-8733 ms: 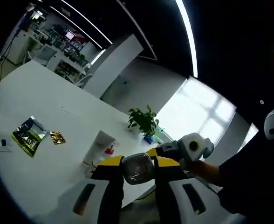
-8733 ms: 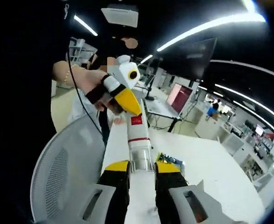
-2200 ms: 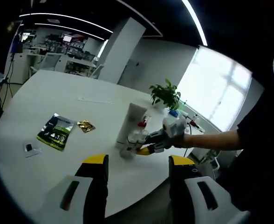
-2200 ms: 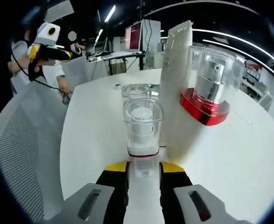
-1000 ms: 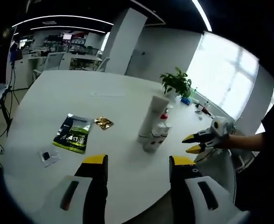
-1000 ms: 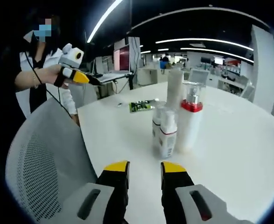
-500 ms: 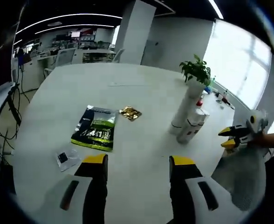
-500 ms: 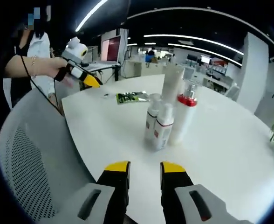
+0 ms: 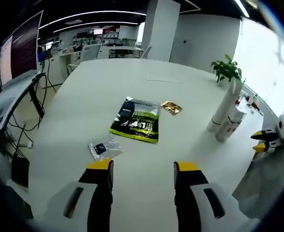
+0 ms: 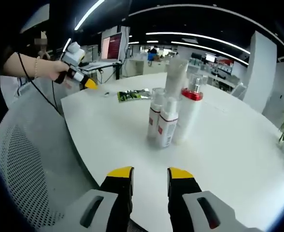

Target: Arrange the skincare products in the storage area until every visible bottle or jar stands upright without overlapping.

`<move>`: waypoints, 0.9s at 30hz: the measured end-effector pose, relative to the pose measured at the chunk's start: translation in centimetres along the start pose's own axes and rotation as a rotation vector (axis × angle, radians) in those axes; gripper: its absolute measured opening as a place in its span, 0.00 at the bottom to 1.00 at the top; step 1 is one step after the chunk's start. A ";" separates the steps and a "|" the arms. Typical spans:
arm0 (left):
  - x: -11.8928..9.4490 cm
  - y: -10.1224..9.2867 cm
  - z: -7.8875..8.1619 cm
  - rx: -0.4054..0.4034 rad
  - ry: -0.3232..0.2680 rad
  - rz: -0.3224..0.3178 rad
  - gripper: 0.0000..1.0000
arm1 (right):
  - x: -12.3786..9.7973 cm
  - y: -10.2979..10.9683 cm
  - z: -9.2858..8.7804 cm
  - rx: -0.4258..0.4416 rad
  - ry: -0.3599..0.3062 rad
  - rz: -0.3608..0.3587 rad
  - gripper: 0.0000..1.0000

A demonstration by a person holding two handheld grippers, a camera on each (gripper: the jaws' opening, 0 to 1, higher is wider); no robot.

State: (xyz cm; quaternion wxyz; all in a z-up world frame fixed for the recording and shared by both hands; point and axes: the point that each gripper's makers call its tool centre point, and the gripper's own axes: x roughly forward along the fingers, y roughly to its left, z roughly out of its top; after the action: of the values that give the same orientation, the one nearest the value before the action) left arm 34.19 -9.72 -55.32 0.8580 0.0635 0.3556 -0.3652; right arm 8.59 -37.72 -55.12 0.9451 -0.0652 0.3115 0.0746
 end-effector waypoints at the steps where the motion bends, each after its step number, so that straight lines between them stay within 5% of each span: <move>1: 0.2 0.4 0.1 -0.008 -0.001 0.004 0.43 | 0.0 0.0 0.0 0.003 -0.001 0.001 0.22; 6: 0.9 0.8 0.4 -0.007 0.006 0.029 0.43 | 0.1 -0.1 -0.4 0.025 0.009 0.007 0.22; 10: 2.7 3.6 0.8 -0.052 0.015 0.063 0.43 | 0.3 0.0 -0.9 0.035 0.022 0.014 0.23; 27: 6.4 4.0 1.8 0.005 0.094 0.084 0.44 | 0.6 0.1 -1.5 0.058 0.057 0.033 0.23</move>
State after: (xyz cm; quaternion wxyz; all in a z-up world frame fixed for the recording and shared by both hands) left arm 40.98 -11.17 -58.85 0.8547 0.0975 0.3916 -0.3265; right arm 8.16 -37.77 -56.62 0.9359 -0.0347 0.3415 0.0790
